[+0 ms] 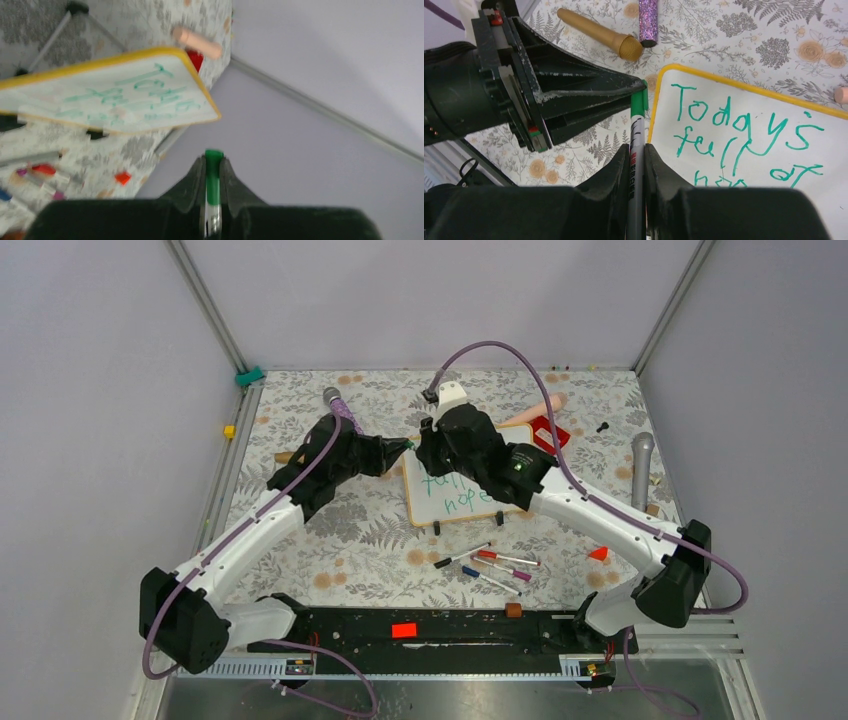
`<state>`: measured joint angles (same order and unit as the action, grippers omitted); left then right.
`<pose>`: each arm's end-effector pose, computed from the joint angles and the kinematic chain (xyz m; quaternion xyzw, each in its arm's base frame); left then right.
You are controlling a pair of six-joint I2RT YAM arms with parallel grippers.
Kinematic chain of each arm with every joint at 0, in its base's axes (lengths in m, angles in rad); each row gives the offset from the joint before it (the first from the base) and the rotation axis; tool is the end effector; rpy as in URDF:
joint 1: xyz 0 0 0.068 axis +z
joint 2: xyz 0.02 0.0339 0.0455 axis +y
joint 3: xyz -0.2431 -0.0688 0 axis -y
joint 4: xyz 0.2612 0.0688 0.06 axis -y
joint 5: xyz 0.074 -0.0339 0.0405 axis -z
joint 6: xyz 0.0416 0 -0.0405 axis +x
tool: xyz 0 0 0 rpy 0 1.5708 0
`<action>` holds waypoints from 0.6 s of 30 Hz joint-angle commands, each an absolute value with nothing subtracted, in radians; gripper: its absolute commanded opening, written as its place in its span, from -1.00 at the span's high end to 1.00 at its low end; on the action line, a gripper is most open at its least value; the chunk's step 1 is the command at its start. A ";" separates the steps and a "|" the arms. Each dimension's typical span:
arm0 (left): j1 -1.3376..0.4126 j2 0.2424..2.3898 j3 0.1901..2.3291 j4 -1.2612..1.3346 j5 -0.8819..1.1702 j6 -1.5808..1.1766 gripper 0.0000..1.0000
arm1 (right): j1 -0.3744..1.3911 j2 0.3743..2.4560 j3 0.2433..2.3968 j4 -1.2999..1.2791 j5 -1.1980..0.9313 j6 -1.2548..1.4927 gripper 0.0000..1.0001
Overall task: Write a sentence on the whiteboard
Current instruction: Insert the whiteboard marker without the cap into the pen cap.
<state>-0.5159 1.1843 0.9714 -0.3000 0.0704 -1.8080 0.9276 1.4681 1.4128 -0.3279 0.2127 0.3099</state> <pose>0.2569 -0.1491 0.2854 -0.5053 0.6996 -0.4748 0.1726 0.2263 0.2872 0.3579 -0.1939 0.8032 0.2510 0.5042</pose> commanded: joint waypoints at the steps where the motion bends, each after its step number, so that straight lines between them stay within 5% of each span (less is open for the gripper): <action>1: -0.655 1.148 1.069 -0.333 0.208 -2.011 1.00 | 0.932 1.540 1.486 -0.228 0.210 0.313 1.00; 18: -0.864 1.106 1.060 -0.316 0.114 -2.060 1.00 | 0.930 1.546 1.570 -0.404 0.100 0.337 1.00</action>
<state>-0.7128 1.1721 0.9928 -0.3916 -0.1925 -1.8584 0.9287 1.4921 1.5196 -0.5510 0.1856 0.3168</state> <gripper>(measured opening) 0.070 0.183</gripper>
